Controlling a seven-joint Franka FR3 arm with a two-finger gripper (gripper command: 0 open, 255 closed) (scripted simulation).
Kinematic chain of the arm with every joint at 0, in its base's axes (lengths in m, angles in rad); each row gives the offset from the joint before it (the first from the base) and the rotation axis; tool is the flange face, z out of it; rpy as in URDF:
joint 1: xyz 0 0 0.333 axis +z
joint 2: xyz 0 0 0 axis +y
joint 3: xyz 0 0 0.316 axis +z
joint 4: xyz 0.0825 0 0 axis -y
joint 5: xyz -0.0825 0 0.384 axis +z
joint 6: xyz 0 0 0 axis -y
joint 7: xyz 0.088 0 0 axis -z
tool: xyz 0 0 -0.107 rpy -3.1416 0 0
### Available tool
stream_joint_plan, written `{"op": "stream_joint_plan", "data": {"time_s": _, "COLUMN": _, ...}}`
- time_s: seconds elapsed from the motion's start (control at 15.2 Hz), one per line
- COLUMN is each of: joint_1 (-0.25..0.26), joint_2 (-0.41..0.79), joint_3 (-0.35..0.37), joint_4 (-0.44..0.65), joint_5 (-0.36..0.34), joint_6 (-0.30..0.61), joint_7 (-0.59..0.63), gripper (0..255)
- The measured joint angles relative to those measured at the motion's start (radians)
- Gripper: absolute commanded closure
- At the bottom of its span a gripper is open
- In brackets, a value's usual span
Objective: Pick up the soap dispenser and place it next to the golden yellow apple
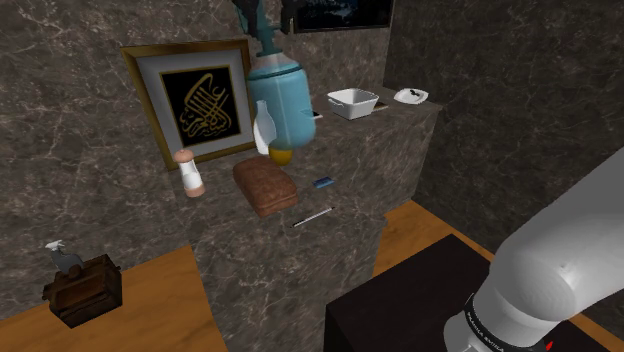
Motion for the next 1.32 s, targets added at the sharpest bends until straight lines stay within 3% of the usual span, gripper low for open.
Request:
{"op": "stream_joint_plan", "data": {"time_s": 0.26, "joint_1": -0.025, "joint_2": 0.018, "joint_3": -0.046, "joint_4": -0.054, "joint_5": 0.003, "joint_6": 0.074, "joint_7": -0.068, "gripper": 255}}
{"op": "stream_joint_plan", "data": {"time_s": 0.66, "joint_1": -0.063, "joint_2": 0.120, "joint_3": -0.090, "joint_4": -0.043, "joint_5": -0.018, "joint_6": 0.163, "joint_7": -0.147, "gripper": 255}}
{"op": "stream_joint_plan", "data": {"time_s": 1.32, "joint_1": -0.118, "joint_2": 0.358, "joint_3": -0.145, "joint_4": 0.100, "joint_5": -0.062, "joint_6": 0.252, "joint_7": -0.260, "gripper": 255}}
